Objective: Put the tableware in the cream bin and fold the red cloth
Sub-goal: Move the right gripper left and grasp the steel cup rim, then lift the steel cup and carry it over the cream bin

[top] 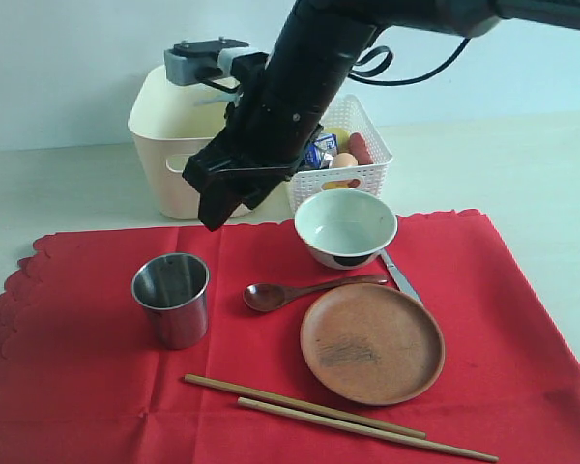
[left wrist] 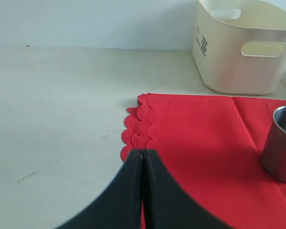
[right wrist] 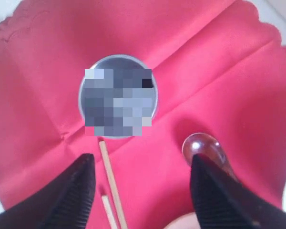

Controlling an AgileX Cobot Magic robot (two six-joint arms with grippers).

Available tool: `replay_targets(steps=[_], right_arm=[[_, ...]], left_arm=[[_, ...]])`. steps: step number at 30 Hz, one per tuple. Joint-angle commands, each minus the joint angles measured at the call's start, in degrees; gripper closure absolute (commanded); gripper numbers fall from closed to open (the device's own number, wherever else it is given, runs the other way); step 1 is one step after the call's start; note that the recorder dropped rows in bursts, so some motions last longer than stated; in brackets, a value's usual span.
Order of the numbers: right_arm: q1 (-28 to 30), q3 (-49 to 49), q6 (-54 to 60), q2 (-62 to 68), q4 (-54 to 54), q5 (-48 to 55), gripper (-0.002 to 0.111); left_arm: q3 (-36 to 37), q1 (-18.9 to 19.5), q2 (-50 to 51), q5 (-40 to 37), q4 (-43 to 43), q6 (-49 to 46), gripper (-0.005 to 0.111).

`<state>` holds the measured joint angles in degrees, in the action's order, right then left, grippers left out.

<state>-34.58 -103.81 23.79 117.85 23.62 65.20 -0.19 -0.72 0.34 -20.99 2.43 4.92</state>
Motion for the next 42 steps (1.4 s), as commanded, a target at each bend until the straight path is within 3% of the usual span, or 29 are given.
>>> replay_targets(steps=[1,11,18,25,28,35,42], right_arm=[[-0.1,0.1,0.0,2.6,0.5,-3.7,0.052],[-3.2,0.1,0.0,6.4,-0.5,-8.8,0.052],[-8.0,0.1,-6.2,8.3,-12.9,-12.3,0.052],[-9.7,0.1,-7.6,10.4,-13.4,-14.0,0.055],[-9.7,0.1,-7.6,11.6,-13.5,-14.0,0.063],[-9.7,0.0,-7.5,11.2,-13.6,-15.4,0.108],[-9.6,0.0,-7.5,7.0,-13.6,-15.6,0.108]], left_arm=[[0.2,0.2,-0.3,0.7,-0.2,-0.2,0.107],[0.2,0.2,-0.3,0.7,-0.2,-0.2,0.107],[0.2,0.2,-0.3,0.7,-0.2,-0.2,0.107],[0.2,0.2,-0.3,0.7,-0.2,-0.2,0.107],[0.2,0.2,-0.3,0.7,-0.2,-0.2,0.107],[0.2,0.2,-0.3,0.7,-0.2,-0.2,0.107],[0.2,0.2,-0.3,0.7,-0.2,-0.2,0.107]])
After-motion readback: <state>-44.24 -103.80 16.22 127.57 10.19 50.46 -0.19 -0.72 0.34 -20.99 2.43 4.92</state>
